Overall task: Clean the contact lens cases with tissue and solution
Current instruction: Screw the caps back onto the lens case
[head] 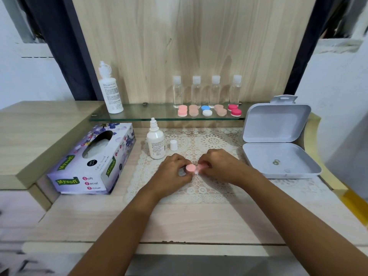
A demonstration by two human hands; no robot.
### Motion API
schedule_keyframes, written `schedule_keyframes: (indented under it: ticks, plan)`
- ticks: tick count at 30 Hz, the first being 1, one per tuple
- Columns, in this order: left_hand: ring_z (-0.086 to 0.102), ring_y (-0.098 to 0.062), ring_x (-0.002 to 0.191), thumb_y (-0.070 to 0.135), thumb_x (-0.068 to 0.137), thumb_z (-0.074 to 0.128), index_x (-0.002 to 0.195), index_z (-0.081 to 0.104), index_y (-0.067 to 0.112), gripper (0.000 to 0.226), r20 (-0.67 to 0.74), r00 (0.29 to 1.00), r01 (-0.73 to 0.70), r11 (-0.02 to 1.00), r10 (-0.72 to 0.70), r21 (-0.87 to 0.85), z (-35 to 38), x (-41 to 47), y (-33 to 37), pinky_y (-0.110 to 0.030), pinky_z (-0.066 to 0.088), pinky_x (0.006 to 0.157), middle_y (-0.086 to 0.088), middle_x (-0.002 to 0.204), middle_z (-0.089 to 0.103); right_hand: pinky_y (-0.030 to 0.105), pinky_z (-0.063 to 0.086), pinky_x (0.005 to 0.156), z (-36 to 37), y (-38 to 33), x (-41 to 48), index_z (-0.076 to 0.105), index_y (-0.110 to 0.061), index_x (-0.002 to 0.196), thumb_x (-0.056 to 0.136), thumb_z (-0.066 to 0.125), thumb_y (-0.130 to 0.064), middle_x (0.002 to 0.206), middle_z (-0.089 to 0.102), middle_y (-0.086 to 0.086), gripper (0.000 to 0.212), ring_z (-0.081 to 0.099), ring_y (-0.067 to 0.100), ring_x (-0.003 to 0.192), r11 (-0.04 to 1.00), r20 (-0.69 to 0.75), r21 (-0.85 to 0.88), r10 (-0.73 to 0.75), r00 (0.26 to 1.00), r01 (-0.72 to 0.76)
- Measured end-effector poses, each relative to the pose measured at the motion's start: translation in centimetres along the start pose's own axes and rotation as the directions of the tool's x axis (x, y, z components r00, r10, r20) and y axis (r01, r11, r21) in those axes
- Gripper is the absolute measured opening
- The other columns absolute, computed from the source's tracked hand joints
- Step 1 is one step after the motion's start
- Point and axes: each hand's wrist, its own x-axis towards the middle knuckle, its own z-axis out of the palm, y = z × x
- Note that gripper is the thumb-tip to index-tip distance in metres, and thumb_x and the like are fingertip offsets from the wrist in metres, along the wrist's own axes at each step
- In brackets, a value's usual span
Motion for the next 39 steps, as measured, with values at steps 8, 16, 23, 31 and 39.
schedule_keyframes:
  ticks: [8, 16, 23, 31, 39]
  plan:
    - [0.042, -0.010, 0.104, 0.026, 0.084, 0.066, 0.113, 0.065, 0.018, 0.030, 0.004, 1.000, 0.000, 1.000, 0.000, 0.015, 0.0, 0.0, 0.2, -0.024, 0.034, 0.095, 0.004, 0.108, 0.053, 0.023, 0.031, 0.070, 0.9, -0.2, -0.6, 0.062, -0.011, 0.100, 0.086, 0.060, -0.033, 0.092, 0.053, 0.002, 0.027, 0.044, 0.014, 0.083, 0.994, -0.078, 0.078, 0.083, 0.993, -0.077]
    - [0.043, -0.013, 0.104, 0.023, 0.084, 0.065, 0.112, 0.065, 0.018, 0.029, 0.006, 1.000, 0.009, 1.000, -0.009, 0.019, 0.0, 0.0, 0.3, -0.025, 0.034, 0.095, 0.003, 0.108, 0.053, 0.021, 0.036, 0.077, 1.7, -0.1, -1.6, 0.059, -0.014, 0.113, 0.085, 0.061, -0.033, 0.098, 0.049, -0.001, 0.034, 0.051, 0.014, 0.092, 0.975, -0.131, 0.212, 0.095, 0.987, -0.066]
    - [0.042, -0.012, 0.102, 0.023, 0.084, 0.066, 0.112, 0.065, 0.017, 0.029, -0.002, 1.000, 0.001, 1.000, -0.001, 0.023, 0.0, 0.0, 0.3, -0.024, 0.034, 0.093, 0.001, 0.108, 0.055, 0.012, 0.032, 0.080, 2.4, 0.3, -2.0, 0.062, -0.011, 0.117, 0.088, 0.059, -0.014, 0.104, 0.056, 0.004, 0.029, 0.052, 0.012, 0.091, 0.955, -0.194, 0.295, 0.080, 0.978, -0.020]
    - [0.043, -0.012, 0.102, 0.024, 0.084, 0.066, 0.112, 0.066, 0.016, 0.029, -0.001, 1.000, -0.011, 0.999, 0.011, 0.041, 0.0, 0.1, 0.2, -0.025, 0.034, 0.093, 0.001, 0.109, 0.056, 0.009, 0.032, 0.070, 2.9, 0.1, -1.8, 0.067, -0.011, 0.103, 0.084, 0.064, -0.017, 0.089, 0.050, -0.004, 0.021, 0.048, 0.010, 0.084, 0.959, -0.286, 0.282, 0.098, 0.953, -0.014]
    - [0.042, -0.010, 0.102, 0.022, 0.084, 0.065, 0.113, 0.065, 0.016, 0.030, 0.001, 1.000, -0.012, 0.999, 0.012, 0.036, 0.0, 0.0, 0.2, -0.022, 0.033, 0.091, 0.001, 0.109, 0.055, 0.015, 0.036, 0.076, 3.0, 0.0, -2.1, 0.068, -0.013, 0.102, 0.083, 0.066, -0.020, 0.090, 0.051, -0.003, 0.021, 0.051, 0.010, 0.084, 0.942, -0.291, 0.332, 0.142, 0.946, -0.039]
